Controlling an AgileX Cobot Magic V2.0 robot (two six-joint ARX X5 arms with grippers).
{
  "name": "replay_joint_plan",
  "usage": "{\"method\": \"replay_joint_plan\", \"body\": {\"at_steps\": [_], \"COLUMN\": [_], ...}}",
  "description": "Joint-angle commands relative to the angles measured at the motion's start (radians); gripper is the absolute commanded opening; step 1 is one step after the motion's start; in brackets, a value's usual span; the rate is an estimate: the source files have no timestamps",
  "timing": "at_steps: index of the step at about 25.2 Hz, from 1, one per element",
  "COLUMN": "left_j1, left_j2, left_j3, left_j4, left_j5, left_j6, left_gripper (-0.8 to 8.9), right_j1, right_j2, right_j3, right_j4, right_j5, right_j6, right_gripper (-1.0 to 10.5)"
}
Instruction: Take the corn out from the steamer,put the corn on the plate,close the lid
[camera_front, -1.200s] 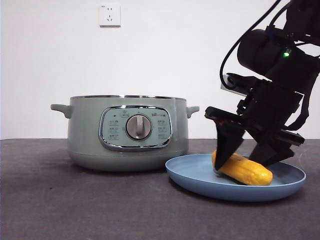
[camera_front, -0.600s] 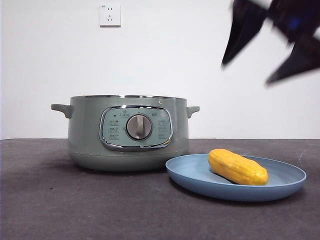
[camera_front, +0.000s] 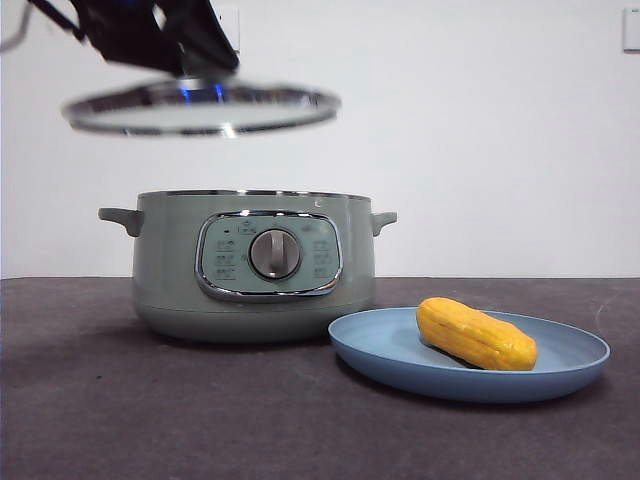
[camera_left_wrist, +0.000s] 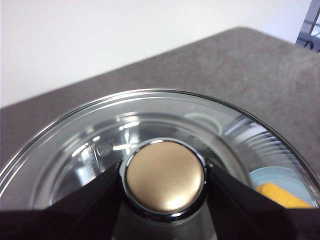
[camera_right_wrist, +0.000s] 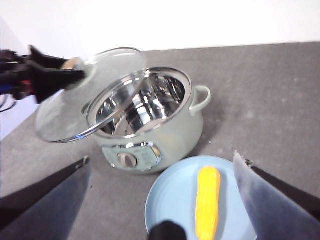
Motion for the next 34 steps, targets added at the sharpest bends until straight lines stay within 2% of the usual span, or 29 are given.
{"method": "replay_joint_plan", "body": {"at_steps": [1,6,16,18,28,34], "left_j1": [-0.001,0.000,0.000,0.000,0.000,0.000], "left_j2": [0.037,0.105,0.184,0.201,0.287,0.315], "left_j3": [0.016,0.016,0.020,0.037,0.151,0.156], "left_j4": [0.116,0.191,0.290,0.291,0.244,0.232], "left_j5": [0.003,-0.012,-0.017,-0.017,-0.017,-0.016], "left_j6": [-0.006,-0.006,-0.006,-0.006,-0.006,-0.006], "left_gripper": [-0.08,-0.08,-0.08,-0.08,-0.08,-0.08], "right_j1": [0.001,0.003,0.003,0.003,0.003,0.003], "right_j2": [-0.001,0.010,0.014,0.014,0.014,0.014], "right_j3": [-0.002,-0.002,-0.002,-0.002,-0.002,-0.002], "right_j4": [-0.031,-0.091,-0.091,-0.091,-0.092,-0.091], "right_j5": [-0.002,-0.005,-0.013,-0.033,-0.031,-0.031], "right_j6": [0.010,0.018,0.024,0.030,0.035,0.035], "right_gripper": [4.8,4.8,4.8,4.8,4.8,4.8]}}
